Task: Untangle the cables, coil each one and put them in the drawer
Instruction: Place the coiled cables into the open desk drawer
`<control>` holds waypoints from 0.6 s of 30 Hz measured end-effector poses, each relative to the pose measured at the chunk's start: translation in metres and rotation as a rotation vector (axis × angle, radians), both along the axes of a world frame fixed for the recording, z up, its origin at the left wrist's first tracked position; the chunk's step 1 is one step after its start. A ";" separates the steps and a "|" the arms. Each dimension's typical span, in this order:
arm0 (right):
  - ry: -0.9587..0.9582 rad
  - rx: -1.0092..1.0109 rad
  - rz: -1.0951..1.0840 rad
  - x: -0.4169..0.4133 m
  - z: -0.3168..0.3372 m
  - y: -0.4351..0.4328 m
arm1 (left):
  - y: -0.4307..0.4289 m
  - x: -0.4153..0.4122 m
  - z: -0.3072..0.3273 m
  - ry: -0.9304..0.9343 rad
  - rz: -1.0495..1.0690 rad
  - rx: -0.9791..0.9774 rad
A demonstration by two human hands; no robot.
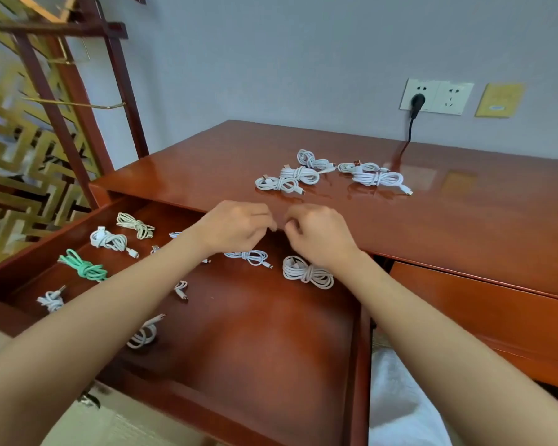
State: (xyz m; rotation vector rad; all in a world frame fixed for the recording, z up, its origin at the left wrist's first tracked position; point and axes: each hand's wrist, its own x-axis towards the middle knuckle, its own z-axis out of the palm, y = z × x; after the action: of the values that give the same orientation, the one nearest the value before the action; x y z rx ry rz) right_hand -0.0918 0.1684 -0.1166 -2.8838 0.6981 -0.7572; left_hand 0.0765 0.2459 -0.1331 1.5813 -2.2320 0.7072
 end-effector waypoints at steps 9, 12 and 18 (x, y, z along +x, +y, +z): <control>0.013 0.190 -0.174 0.028 0.020 -0.077 | -0.064 0.015 0.028 0.200 0.415 0.296; 0.061 0.175 -0.169 0.036 0.021 -0.087 | -0.081 0.020 0.022 0.188 0.482 0.420; 0.213 0.127 -0.172 0.060 0.024 -0.100 | -0.091 0.022 0.020 0.252 0.483 0.374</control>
State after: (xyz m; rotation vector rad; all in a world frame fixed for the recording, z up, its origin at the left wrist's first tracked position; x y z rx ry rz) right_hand -0.0318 0.0683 -0.0923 -2.8401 0.9895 -0.4050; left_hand 0.0984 0.1544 -0.1129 2.2877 -1.8867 0.1774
